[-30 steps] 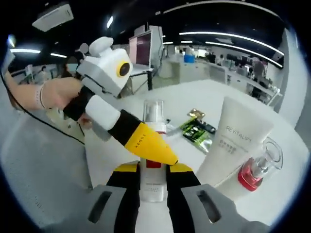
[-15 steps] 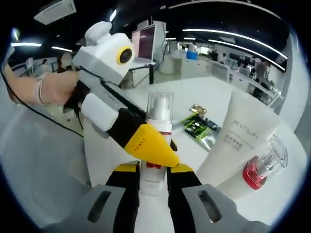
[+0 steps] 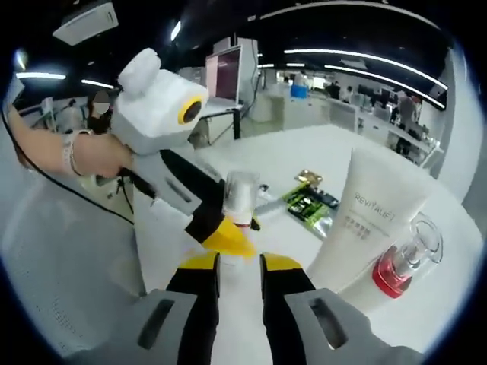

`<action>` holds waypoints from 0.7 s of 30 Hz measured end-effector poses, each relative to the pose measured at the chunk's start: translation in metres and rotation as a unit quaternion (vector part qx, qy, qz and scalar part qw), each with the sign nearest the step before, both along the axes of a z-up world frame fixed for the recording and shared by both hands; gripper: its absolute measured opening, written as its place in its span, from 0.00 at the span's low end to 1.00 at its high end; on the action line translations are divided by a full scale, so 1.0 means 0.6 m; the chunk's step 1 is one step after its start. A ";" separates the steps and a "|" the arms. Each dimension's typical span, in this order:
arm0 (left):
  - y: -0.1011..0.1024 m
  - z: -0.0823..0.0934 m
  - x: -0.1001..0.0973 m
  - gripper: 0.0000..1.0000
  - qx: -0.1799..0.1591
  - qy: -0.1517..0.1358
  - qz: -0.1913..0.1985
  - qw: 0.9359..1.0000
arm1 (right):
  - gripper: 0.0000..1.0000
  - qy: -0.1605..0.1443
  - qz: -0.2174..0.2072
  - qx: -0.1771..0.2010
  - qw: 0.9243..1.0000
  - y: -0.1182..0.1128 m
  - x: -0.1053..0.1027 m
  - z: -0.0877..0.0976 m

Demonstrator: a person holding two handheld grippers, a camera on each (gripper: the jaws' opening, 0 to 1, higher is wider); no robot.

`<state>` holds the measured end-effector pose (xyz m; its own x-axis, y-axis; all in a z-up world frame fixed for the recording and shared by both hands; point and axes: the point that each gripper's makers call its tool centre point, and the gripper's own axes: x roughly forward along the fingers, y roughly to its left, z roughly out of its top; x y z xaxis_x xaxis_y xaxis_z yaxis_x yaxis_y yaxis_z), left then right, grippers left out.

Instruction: Arrange the skincare products in the storage area until every visible bottle or jar stands upright without overlapping.

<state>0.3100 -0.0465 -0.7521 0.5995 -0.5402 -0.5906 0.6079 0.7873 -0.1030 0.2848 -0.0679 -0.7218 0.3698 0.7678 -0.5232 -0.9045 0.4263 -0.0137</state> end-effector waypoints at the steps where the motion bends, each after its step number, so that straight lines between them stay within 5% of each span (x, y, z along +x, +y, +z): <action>1: -0.004 0.000 -0.002 0.16 -0.007 0.004 0.000 1.000 | 0.22 0.002 0.004 0.009 1.000 0.004 -0.003 0.004; 7: -0.010 -0.003 -0.005 0.16 -0.003 0.006 -0.010 1.000 | 0.26 0.000 0.007 0.002 1.000 0.004 -0.003 0.001; 13: -0.016 -0.012 -0.011 0.16 -0.010 0.020 -0.017 1.000 | 0.27 0.013 -0.009 0.053 0.998 0.009 0.006 0.026; 17: -0.030 -0.018 -0.017 0.16 0.015 0.004 -0.052 0.999 | 0.28 0.009 -0.005 0.035 0.999 0.012 -0.001 0.012; 21: -0.056 -0.008 -0.028 0.16 0.005 -0.010 -0.082 0.997 | 0.27 0.004 -0.006 0.040 0.999 0.012 0.001 0.017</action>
<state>0.2932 -0.0802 -0.7570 0.5156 -0.6257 -0.5853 0.7298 0.6786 -0.0825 0.2855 -0.0604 -0.7115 0.3754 0.8028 -0.4632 -0.8992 0.4367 0.0280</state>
